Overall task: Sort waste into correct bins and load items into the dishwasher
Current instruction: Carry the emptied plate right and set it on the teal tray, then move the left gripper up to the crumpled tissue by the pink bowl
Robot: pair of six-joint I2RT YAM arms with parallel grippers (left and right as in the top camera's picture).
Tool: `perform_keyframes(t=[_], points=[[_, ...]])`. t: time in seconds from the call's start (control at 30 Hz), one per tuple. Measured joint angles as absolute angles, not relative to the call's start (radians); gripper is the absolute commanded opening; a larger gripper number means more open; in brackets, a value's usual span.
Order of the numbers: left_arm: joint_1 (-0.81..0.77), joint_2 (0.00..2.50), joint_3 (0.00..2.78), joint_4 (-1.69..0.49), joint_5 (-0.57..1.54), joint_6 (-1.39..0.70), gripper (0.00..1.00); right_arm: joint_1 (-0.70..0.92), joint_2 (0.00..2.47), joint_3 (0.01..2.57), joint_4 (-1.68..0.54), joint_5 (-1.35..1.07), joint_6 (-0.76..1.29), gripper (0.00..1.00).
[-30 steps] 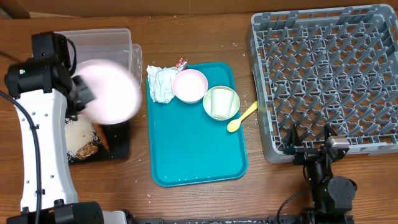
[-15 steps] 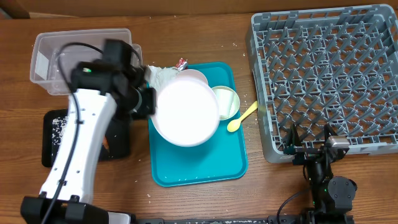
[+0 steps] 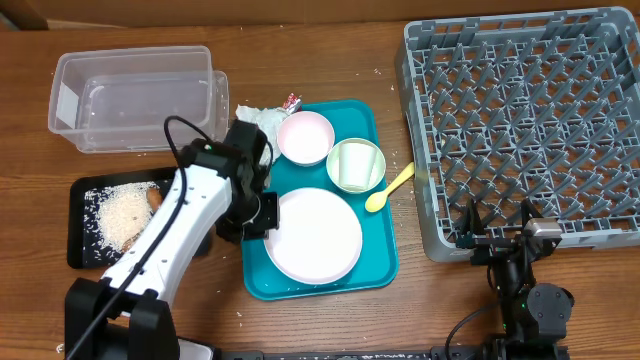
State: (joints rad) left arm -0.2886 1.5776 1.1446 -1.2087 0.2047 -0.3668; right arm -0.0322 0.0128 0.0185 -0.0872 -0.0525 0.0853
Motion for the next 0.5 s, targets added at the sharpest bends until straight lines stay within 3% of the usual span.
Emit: perform_keyframes(t=[0.07, 0.13, 0.3, 0.43, 0.5], points=[[-0.289, 1.578, 1.130, -1.199, 0.202, -0.374, 0.09, -0.032, 0.013, 0.019, -0.087, -0.052, 0.084, 1.00], [-0.289, 1.578, 1.124, -1.196, 0.195, -0.379, 0.27, -0.032, 0.013, 0.019, -0.087, -0.053, 0.084, 1.00], [-0.289, 1.578, 1.122, -1.196, 0.185, -0.394, 0.26, -0.032, 0.013, 0.019, -0.087, -0.052, 0.084, 1.00], [-0.289, 1.578, 1.121, -1.201, 0.181, -0.396, 0.07, -0.032, 0.013, 0.019, -0.088, -0.052, 0.084, 1.00], [-0.289, 1.578, 1.121, -1.197, 0.181, -0.399, 0.04, -0.032, 0.013, 0.019, -0.087, -0.052, 0.085, 1.00]])
